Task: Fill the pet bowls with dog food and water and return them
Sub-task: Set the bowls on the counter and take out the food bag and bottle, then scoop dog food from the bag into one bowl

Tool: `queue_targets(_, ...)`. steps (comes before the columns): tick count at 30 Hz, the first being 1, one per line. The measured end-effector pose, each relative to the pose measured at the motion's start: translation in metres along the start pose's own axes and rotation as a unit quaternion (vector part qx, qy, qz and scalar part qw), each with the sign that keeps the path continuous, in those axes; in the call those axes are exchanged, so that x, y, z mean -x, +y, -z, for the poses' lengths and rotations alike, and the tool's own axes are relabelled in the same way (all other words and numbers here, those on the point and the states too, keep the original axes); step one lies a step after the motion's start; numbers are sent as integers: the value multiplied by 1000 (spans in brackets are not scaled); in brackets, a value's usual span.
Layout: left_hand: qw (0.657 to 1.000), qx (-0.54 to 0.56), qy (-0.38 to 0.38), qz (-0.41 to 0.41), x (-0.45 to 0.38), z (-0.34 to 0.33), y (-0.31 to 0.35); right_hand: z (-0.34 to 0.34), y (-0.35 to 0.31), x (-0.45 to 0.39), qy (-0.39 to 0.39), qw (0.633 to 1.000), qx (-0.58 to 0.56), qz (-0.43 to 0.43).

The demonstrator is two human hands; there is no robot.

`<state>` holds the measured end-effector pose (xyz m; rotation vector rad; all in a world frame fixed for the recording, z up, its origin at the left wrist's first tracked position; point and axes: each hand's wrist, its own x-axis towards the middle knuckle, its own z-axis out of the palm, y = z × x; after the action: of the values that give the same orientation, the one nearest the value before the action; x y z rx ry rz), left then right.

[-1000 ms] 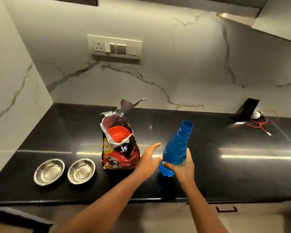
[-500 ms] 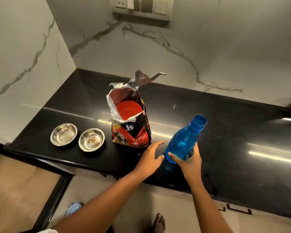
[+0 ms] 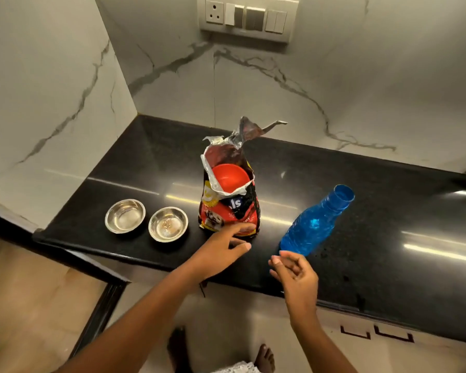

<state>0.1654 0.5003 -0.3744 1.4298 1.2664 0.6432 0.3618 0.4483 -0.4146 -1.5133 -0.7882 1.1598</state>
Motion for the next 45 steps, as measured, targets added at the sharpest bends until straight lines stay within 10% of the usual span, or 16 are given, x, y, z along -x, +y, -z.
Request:
queue_targets(8,997,22,76,-15,33,77,23,-56,-126,4,-32,977,-6,211)
queue_targets(13,974,36,218,-55,26,117,43,-103,-198,-23,-86,924,195,316)
queue_targets(20,977,-22,211,-39,3,129,83,-185,-199,-77,-199,688,643,270)
queue_targets(27,978,-73,195,-9,-10,115,92,-187,-172,-95,-186,688,669,208)
queue_targets(40,981,42,185,-34,5,110,80,-176,-190,-81,-153,542,750,346)
queue_targets(45,980,41,190,-43,7,112,76,-179,-187,-69,-168,431,783,417)
